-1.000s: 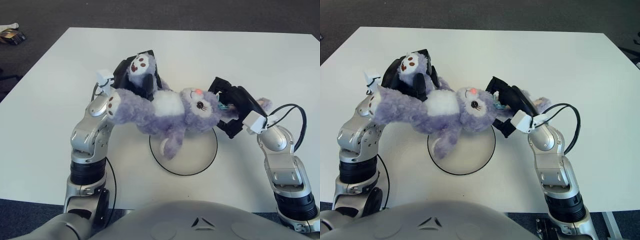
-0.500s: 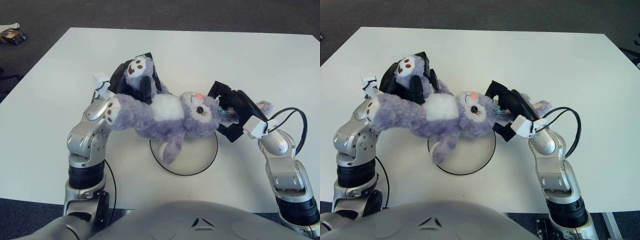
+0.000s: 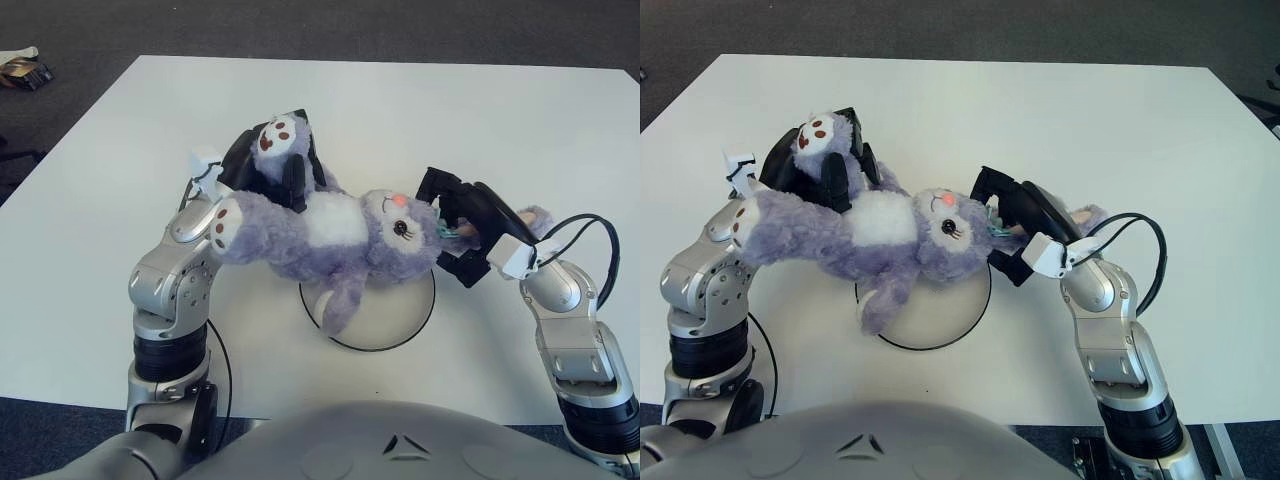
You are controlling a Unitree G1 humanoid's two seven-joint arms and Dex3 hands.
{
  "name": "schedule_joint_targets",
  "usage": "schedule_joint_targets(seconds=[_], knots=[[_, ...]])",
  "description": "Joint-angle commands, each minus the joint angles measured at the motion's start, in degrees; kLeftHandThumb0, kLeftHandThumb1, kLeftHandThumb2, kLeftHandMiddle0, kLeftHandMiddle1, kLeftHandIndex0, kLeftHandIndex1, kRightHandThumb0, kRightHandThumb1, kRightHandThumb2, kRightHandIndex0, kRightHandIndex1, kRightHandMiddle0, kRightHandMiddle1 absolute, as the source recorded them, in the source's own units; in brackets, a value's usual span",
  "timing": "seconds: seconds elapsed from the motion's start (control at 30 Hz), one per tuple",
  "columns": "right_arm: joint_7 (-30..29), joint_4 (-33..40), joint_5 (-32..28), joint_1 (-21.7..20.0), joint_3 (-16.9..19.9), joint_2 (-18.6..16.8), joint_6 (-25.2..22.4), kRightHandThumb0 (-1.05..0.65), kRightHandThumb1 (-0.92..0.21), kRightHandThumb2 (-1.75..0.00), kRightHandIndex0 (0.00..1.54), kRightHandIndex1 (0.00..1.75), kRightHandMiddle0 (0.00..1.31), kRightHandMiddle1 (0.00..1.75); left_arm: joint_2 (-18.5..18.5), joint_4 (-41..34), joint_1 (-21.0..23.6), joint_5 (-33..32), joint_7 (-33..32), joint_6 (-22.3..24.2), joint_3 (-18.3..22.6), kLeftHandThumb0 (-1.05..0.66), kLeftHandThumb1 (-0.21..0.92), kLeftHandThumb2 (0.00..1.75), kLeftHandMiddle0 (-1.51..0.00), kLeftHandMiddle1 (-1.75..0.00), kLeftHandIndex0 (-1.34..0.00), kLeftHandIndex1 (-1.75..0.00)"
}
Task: Put the doll into the plate.
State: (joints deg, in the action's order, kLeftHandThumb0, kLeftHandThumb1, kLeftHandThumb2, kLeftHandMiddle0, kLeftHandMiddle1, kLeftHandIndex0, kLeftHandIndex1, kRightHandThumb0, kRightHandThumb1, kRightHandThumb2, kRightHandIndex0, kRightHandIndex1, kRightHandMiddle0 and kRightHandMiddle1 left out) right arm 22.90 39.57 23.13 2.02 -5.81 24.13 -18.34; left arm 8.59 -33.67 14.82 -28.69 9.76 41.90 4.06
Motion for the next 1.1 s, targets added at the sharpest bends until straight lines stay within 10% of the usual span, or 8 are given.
schedule_joint_targets(seconds=[0.0,0.2,0.37,0.53,0.93,1.07], knots=[[0.97,1.43,0.61,-0.47,0.29,1.09,-0.87,0.00,0.01,-1.67,0.85,1.72,0.66,1.70,-0.01,-0.58,-0.95,-0.57,-0.70,0.87,-0.21,0.52,0.18,1.47,-0.71,-1.75,-0.81,-1.75],[3.00,1.91,1.42,-1.04,1.03,3.36,-1.36,-0.01,-0.07,-1.52,0.76,1.74,0.71,1.52,0.03,-0.71,-1.34,-0.69,-0.51,0.45,-0.44,0.52,0.18,1.47,-0.71,-1.75,-0.82,-1.75],[7.89,3.34,-1.57,-1.87,2.84,6.55,-2.55,-0.01,-0.40,-1.16,0.53,1.72,0.45,1.60,-0.09,-0.62,-1.58,-0.83,-0.17,-0.22,-0.55,0.52,0.18,1.48,-0.72,-1.75,-0.82,-1.75],[10.95,4.03,-4.46,-2.61,4.22,7.75,-4.75,-0.54,-0.28,-1.02,0.19,1.61,0.07,1.53,-0.42,-0.48,-1.85,-1.51,0.24,-0.67,-0.41,0.52,0.18,1.48,-0.71,-1.75,-0.83,-1.75],[17.71,3.38,-12.24,-7.11,8.96,13.02,-10.53,-0.63,-0.23,-0.96,0.10,1.02,0.00,0.95,-1.35,0.59,-2.24,-7.65,1.66,-0.24,1.43,0.48,0.28,1.35,-0.63,-1.75,-0.76,-1.75],[18.44,2.25,-15.47,-7.79,10.57,13.55,-8.98,-0.66,-0.25,-0.93,0.08,0.80,0.00,0.85,-0.34,0.59,-1.63,-10.16,1.22,2.42,2.28,0.10,0.26,1.26,-0.77,-1.38,-0.58,-1.75]])
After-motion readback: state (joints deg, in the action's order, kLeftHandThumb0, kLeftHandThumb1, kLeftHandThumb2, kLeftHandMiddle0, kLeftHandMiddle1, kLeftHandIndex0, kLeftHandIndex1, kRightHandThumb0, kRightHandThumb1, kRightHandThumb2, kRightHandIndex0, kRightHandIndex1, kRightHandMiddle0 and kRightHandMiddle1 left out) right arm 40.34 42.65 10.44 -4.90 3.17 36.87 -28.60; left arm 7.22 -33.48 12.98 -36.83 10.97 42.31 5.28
